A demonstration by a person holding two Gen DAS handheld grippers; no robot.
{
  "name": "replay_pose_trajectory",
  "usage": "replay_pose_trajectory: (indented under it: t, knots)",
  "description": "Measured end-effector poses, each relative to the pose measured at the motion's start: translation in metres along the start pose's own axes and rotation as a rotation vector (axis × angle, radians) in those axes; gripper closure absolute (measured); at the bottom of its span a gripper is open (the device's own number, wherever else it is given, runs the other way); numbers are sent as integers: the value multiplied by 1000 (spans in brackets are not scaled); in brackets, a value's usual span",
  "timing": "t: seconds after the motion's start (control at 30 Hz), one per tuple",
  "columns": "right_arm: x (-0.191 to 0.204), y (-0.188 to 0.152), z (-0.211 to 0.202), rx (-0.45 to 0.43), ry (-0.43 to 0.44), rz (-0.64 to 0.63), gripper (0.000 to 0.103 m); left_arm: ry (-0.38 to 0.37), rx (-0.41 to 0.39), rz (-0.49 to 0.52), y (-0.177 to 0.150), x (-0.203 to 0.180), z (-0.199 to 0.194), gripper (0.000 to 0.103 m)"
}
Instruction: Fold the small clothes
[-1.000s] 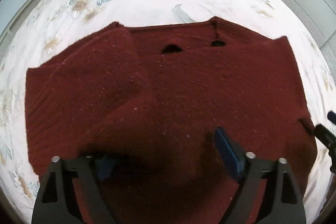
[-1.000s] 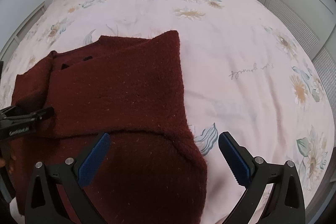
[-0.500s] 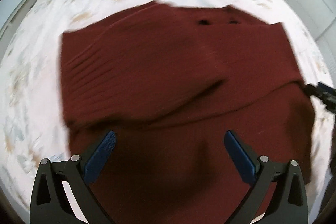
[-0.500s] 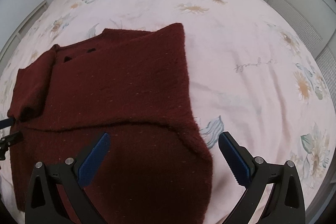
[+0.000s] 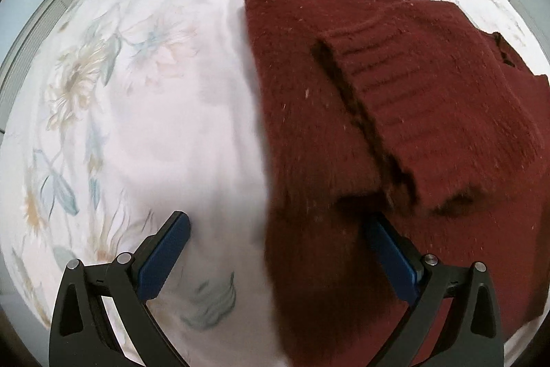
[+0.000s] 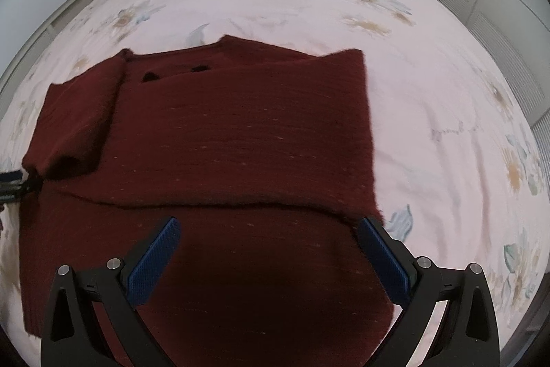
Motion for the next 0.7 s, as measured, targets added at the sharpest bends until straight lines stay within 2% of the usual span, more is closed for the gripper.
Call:
replay_pose_trajectory:
  t: [0.03, 0.2, 0.33, 0.5, 0.7]
  knots:
    - [3, 2, 0, -1, 0, -7, 0, -7, -11, 6, 2, -3, 1, 8]
    - [25, 18, -3, -12, 3, -64, 0, -35, -49, 58, 9, -17, -2, 34]
    - [46, 31, -3, -17, 15, -120, 0, -36, -51, 107, 11, -31, -1, 46]
    - [83, 55, -5, -34, 46, -208, 0, -89, -25, 74, 14, -31, -5, 78]
    - [138, 100, -7, -48, 87, -352, 0, -115, -5, 30, 17, -17, -4, 81]
Point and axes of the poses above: each gripper's, at about its wrist camera, not at the fingertips, and z roughly the way its jaws point, x to its left, y to its top, the point moved 3 cm from there along z, roughly the way its jaws point, and after that the axes turned 13 degrees about -z, right-handed, at the moved point
